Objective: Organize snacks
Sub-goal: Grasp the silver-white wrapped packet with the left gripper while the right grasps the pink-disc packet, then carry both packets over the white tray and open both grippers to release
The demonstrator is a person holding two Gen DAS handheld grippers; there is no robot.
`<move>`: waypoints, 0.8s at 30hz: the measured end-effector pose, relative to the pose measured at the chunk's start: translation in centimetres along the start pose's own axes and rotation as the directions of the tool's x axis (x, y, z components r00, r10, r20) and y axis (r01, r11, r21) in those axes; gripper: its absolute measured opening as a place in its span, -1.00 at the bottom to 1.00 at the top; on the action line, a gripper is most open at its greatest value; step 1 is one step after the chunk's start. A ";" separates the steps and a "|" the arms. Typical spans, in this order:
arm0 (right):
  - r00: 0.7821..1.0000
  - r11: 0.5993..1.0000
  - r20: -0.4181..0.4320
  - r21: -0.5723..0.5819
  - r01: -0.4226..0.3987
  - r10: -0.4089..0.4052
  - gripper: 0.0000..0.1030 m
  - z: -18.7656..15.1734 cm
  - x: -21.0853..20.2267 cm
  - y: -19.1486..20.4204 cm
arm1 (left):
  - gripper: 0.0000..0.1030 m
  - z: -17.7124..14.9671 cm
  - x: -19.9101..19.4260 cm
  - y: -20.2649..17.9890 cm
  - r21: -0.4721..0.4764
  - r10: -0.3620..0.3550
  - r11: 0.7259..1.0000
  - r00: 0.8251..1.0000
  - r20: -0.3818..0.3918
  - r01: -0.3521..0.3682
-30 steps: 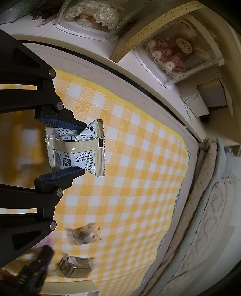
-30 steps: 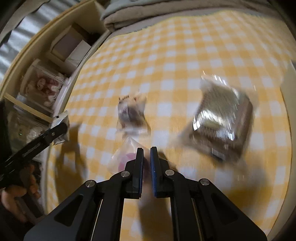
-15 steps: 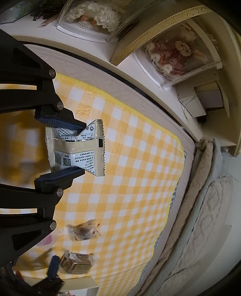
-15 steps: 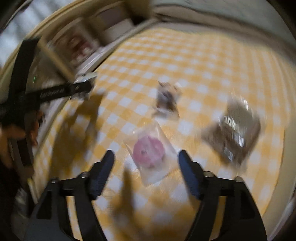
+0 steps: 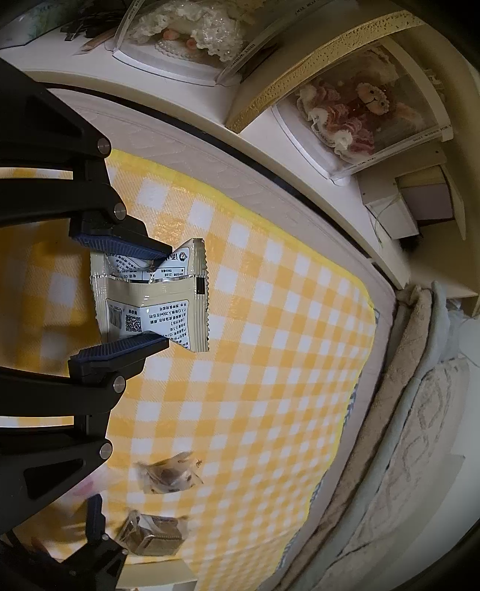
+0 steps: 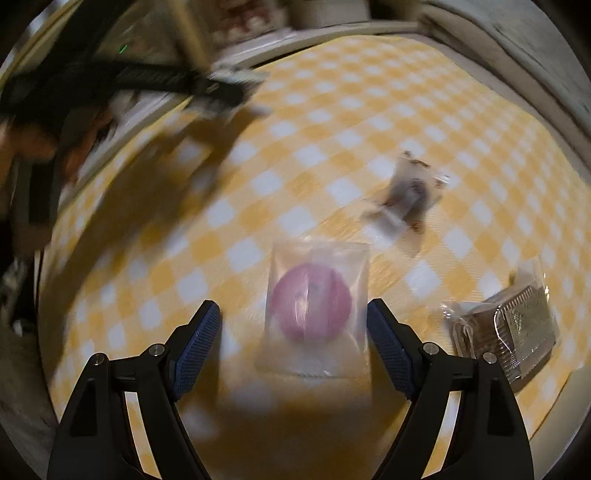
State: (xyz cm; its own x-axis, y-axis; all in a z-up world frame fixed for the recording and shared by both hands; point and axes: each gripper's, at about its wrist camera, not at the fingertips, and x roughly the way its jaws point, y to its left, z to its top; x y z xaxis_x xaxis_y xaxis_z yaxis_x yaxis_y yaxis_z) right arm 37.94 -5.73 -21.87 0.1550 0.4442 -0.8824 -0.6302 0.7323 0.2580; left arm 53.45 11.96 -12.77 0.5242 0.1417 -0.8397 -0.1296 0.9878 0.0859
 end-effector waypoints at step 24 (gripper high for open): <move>0.951 0.955 0.208 0.236 0.179 -0.229 -0.07 0.3 -8.3 1.2 | -0.21 -4.2 -12.4 -1.2 0.070 -0.076 0.995 0.981 0.177 0.064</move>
State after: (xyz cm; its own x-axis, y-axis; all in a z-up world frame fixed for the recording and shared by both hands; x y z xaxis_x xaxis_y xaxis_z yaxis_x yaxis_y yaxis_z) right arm 36.09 -8.39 -14.14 0.4503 0.3620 -0.8162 -0.3950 0.9006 0.1815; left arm 43.58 8.74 -4.68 0.6729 0.0756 -0.7358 -0.0364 0.9969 0.0692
